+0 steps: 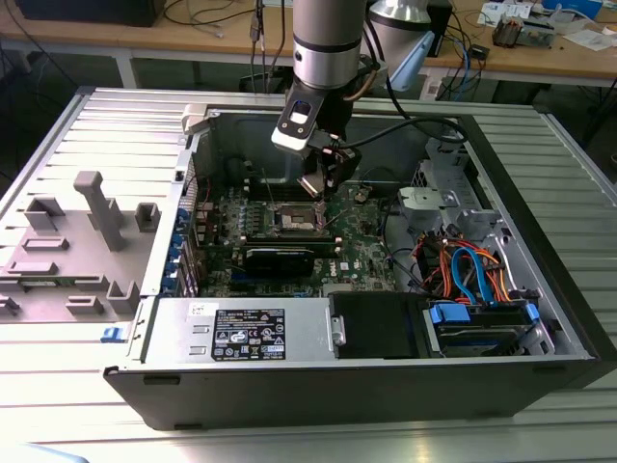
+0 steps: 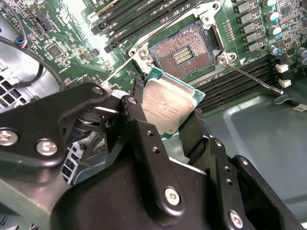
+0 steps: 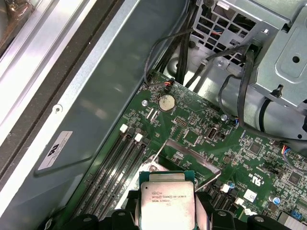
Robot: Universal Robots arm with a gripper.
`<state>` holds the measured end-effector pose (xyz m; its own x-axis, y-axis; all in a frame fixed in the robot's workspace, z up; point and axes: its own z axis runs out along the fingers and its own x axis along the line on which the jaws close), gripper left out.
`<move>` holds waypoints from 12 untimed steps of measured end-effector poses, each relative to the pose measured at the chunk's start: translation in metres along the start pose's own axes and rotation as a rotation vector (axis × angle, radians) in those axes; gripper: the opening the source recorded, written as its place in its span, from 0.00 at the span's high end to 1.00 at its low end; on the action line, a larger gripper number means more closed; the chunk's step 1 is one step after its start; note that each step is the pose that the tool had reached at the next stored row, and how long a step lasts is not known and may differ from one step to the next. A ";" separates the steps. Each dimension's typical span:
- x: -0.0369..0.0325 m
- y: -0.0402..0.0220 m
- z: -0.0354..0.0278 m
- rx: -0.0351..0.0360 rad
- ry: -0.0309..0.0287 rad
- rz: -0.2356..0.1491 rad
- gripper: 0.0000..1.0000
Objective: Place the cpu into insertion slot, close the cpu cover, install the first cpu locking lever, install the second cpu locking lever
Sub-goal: 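Place the cpu into insertion slot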
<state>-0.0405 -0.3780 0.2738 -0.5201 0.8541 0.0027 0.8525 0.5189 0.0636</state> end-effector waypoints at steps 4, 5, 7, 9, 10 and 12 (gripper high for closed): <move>0.0000 0.0000 0.0001 0.0001 -0.0003 0.002 0.45; 0.0000 0.0000 0.0001 0.0001 -0.0003 0.003 0.45; 0.0000 0.0000 0.0002 0.0000 -0.0003 0.003 0.45; 0.0000 0.0000 0.0002 0.0001 -0.0005 0.004 0.45; 0.0000 0.0000 0.0003 0.0001 -0.0005 0.005 0.45; 0.0000 0.0000 0.0003 0.0002 -0.0006 0.006 0.45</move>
<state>-0.0405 -0.3780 0.2735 -0.5151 0.8571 0.0025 0.8555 0.5139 0.0634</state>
